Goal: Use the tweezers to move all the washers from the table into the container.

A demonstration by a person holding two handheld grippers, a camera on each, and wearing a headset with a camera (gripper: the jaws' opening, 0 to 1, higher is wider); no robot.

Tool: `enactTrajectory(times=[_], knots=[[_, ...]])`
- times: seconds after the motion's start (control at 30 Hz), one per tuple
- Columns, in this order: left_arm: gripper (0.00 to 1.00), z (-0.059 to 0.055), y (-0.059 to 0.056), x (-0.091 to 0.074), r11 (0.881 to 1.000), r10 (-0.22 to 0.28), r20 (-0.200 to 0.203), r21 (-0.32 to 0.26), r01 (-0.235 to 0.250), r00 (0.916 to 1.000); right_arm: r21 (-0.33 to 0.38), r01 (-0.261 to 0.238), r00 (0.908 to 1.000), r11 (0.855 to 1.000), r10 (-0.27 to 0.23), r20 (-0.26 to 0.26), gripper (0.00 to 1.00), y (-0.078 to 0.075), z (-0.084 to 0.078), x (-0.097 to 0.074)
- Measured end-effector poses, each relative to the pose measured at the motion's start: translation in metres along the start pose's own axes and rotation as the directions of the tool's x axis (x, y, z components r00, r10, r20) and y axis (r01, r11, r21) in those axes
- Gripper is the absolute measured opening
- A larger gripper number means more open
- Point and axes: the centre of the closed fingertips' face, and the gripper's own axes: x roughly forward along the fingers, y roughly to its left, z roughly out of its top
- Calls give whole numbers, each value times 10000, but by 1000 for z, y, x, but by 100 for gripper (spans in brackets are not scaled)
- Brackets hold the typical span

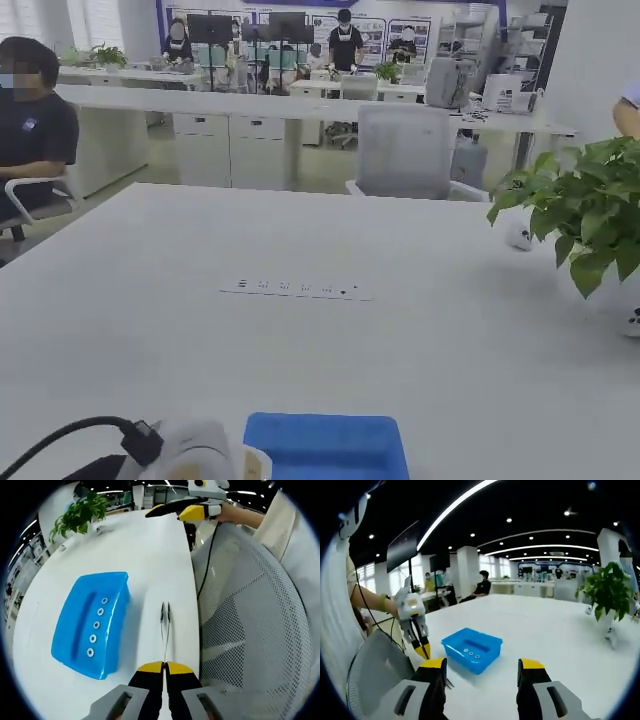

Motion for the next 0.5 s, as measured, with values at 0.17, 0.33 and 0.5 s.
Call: enactTrajectory(times=[0.17,0.33,0.5], knots=[[0,-1,1,10,9999,-81,-506,75,85,9987,173,504,9985,9986,-500,-219,58,-5,-11,-1],[0,-6,1,20,9988,-109,-1390,463,175,9902,-123,884,9940,9960,-890,-634,58,-9,-17,2],[0,-6,6,23,9986,-62,-1816,503,156,9834,-27,862,9942,9963,-862,-644,58,-11,-20,-1]])
